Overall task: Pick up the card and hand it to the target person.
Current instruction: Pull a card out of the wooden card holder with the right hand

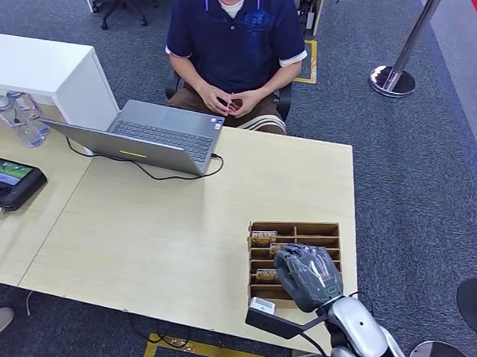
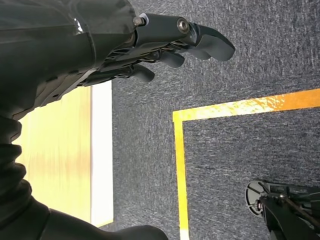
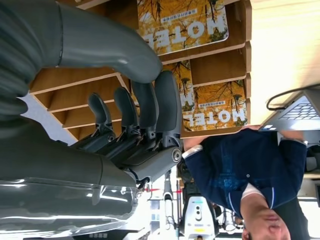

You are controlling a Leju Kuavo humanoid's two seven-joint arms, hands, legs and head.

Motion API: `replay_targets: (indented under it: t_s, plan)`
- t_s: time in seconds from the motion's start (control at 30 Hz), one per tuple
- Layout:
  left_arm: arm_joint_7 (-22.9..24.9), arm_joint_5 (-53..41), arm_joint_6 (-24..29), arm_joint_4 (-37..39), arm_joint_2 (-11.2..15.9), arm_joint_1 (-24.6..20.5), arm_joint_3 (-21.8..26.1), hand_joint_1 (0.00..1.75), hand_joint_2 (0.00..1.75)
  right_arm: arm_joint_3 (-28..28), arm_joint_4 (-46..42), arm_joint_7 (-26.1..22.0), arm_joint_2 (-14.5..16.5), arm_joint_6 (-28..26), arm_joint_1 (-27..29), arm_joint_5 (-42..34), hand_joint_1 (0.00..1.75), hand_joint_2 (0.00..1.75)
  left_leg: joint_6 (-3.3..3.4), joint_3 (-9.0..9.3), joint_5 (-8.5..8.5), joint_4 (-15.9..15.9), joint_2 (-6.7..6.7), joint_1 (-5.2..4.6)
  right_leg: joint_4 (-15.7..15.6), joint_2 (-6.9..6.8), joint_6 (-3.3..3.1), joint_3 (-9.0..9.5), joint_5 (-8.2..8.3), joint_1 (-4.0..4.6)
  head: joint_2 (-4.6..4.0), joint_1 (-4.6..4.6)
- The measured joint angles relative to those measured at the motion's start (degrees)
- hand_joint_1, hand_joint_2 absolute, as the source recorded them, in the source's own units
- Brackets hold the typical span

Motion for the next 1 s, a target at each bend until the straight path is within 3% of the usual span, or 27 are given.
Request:
replay_targets:
  t_s: [0.23,0.37,0.53,0.7,1.0]
  plan:
    - [-0.01,0.0,0.01,0.0,0.0,0.0,0.0,0.0,1.75,0.01,0.1,0.0,0.0,0.0,-0.23,-0.01,1.3,1.75,0.0,0.0,0.0,0.0,0.0,0.0,0.0,0.0,0.0,0.0,0.0,0.0,0.0,0.0]
    - [0.0,0.0,0.01,0.0,0.0,0.0,0.0,0.0,1.75,0.02,0.26,-0.05,0.0,0.0,-0.39,-0.14,1.15,1.75,0.0,0.0,0.0,0.0,0.0,0.0,0.0,0.0,0.0,0.0,0.0,0.0,0.0,0.0]
    - [0.06,-0.05,0.0,0.0,0.0,0.0,0.0,0.0,1.75,0.02,0.55,-0.16,0.0,0.06,-0.51,-0.49,1.13,1.75,0.0,0.0,0.0,0.0,0.0,0.0,0.0,0.0,0.0,0.0,0.0,0.0,0.0,0.0]
    - [0.37,-0.17,0.01,0.0,0.0,0.0,0.0,0.0,1.75,0.02,0.57,-0.48,0.0,0.96,-0.51,-1.48,0.93,1.75,0.0,0.0,0.0,0.0,0.0,0.0,0.0,0.0,0.0,0.0,0.0,0.0,0.0,0.0]
    - [0.65,-0.17,0.02,0.0,0.0,0.0,0.01,0.0,1.75,0.02,0.57,-0.7,-0.08,1.92,-0.51,-2.57,1.06,1.75,0.0,0.0,0.0,0.0,0.0,0.0,0.0,0.0,0.0,0.0,0.0,0.0,0.0,-0.01]
